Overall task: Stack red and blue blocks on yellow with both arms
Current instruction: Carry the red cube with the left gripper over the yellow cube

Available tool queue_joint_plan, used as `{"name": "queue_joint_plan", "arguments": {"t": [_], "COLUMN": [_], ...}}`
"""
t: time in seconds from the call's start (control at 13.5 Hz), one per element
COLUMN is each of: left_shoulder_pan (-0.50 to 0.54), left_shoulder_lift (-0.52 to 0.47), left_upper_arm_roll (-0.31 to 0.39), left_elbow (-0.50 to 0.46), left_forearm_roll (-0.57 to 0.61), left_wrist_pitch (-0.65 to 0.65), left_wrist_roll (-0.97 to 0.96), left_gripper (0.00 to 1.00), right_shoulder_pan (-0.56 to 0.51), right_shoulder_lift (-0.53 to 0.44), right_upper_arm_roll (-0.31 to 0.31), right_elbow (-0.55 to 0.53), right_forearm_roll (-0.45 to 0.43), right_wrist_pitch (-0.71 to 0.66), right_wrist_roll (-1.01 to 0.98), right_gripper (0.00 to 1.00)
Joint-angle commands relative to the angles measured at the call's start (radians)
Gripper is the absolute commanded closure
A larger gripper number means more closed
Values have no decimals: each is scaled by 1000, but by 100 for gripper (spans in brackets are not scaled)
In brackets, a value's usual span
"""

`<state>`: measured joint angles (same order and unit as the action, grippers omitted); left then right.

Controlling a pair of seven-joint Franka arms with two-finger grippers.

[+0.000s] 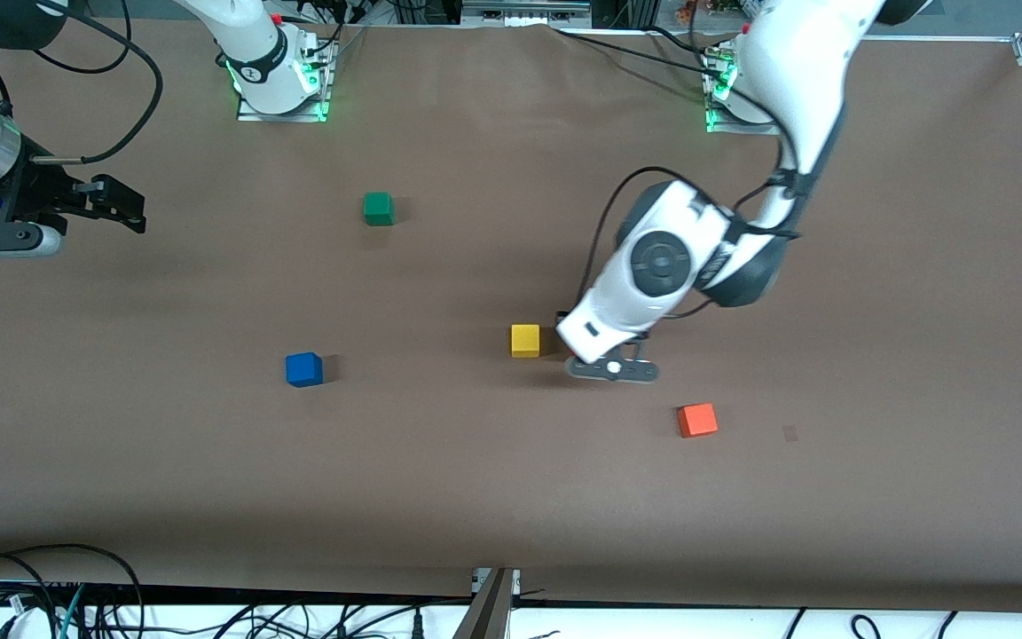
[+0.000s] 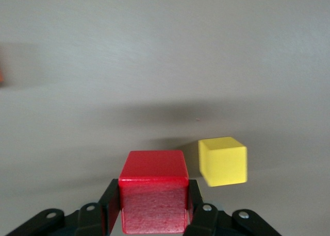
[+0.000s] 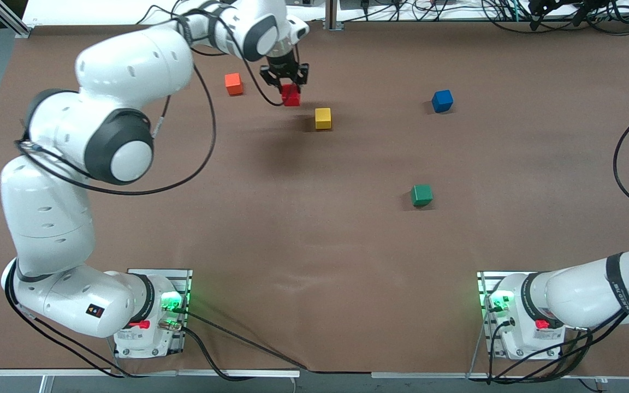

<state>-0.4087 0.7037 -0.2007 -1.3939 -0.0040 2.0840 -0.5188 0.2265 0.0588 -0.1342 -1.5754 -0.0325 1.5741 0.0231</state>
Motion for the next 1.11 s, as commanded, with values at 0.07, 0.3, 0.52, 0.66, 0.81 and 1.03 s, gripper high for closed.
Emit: {"name": "queue_joint_plan", "arguments": {"t": [0.07,0.3,0.52,0.66,0.81,1.03], "left_shoulder_pan": [-73,-148,-205,-213,-219,-222], "left_shoulder_lift": [77,124,172,191,198,203], "left_upper_arm_roll": [35,88,136,136,136,136], "left_elbow": [114,195,283,308,311,312], "left_forearm_roll": [13,12,7,6,6,4], "left_wrist_pitch": [-25,-80,-153,-151,-148,-142], "left_wrist_roll": [-56,-73,-125,-153,-182,-207], "left_gripper": [100,100,100,100,100,100], "right_shoulder_pan": [10,8,10,10,10,10], "right_shoulder_lift": [3,4,3,3,3,4], "right_upper_arm_roll": [21,21,21,19,21,21], "right_elbow": [22,20,15,17,15,17], "right_forearm_roll": [22,48,48,48,48,48], "right_wrist_pitch": [46,80,61,61,60,63], "right_wrist_roll": [-15,-22,-22,-25,-25,-25], "right_gripper": [0,0,0,0,0,0]}}
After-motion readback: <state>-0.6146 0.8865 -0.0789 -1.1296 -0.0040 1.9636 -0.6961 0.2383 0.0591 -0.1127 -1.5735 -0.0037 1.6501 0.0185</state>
